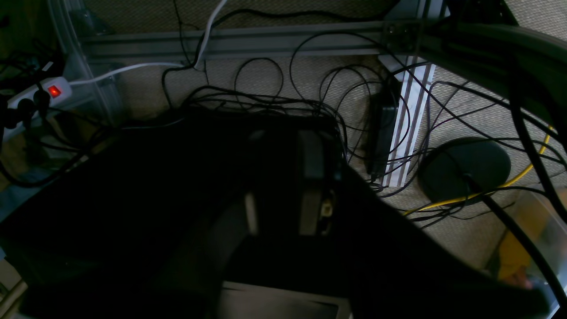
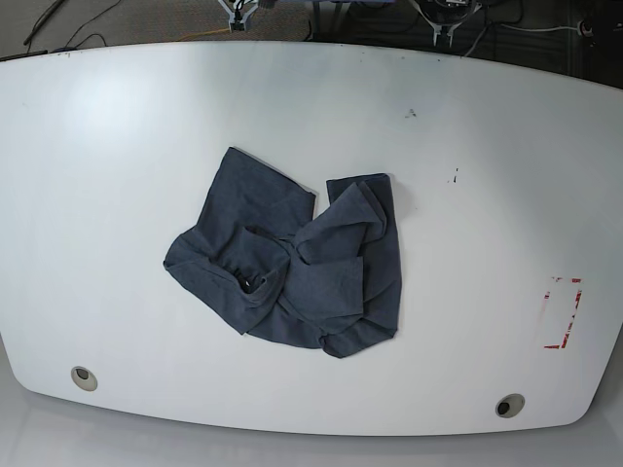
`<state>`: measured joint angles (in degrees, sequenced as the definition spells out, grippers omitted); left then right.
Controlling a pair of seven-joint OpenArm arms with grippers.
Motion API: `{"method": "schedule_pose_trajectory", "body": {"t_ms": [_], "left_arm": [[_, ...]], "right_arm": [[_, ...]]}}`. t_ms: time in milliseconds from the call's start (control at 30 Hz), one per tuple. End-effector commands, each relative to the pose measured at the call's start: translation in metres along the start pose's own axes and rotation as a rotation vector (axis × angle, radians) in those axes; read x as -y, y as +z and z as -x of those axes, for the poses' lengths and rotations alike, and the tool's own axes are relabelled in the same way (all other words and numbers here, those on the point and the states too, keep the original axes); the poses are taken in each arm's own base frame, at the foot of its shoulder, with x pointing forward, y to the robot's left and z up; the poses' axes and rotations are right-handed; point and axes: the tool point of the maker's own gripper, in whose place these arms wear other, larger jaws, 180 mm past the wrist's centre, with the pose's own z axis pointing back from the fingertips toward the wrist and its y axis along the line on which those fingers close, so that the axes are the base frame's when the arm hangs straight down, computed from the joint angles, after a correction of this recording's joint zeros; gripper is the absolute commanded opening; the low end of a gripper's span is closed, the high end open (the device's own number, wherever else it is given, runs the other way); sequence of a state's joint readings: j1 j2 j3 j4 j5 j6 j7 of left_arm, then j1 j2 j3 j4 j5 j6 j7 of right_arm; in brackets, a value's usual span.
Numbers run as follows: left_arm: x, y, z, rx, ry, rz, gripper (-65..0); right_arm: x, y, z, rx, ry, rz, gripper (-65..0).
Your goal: Layout the t-shirt on the table in an organized manner, then fold the t-shirt properly
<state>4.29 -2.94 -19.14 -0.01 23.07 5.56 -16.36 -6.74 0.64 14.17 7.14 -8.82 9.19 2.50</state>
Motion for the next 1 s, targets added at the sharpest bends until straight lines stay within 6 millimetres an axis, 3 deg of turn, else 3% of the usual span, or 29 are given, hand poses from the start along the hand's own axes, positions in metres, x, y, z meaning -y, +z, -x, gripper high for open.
{"method": "schedule_pose_trajectory", "body": {"t_ms": [0,967], "left_arm": [[-0.0046,0.0006,0.0025,0.003,0.001,-0.012,-55.2],[-0.0061,0.0014,0.007,-0.004,-0.001,-0.012,-55.1]], "right_arm": [[0.0023,0.0005,0.0031,-0.007,0.002,0.003,-64.1],[0.0024,0.0005,0.0049,-0.015,0.002,0.004,-64.1]]}}
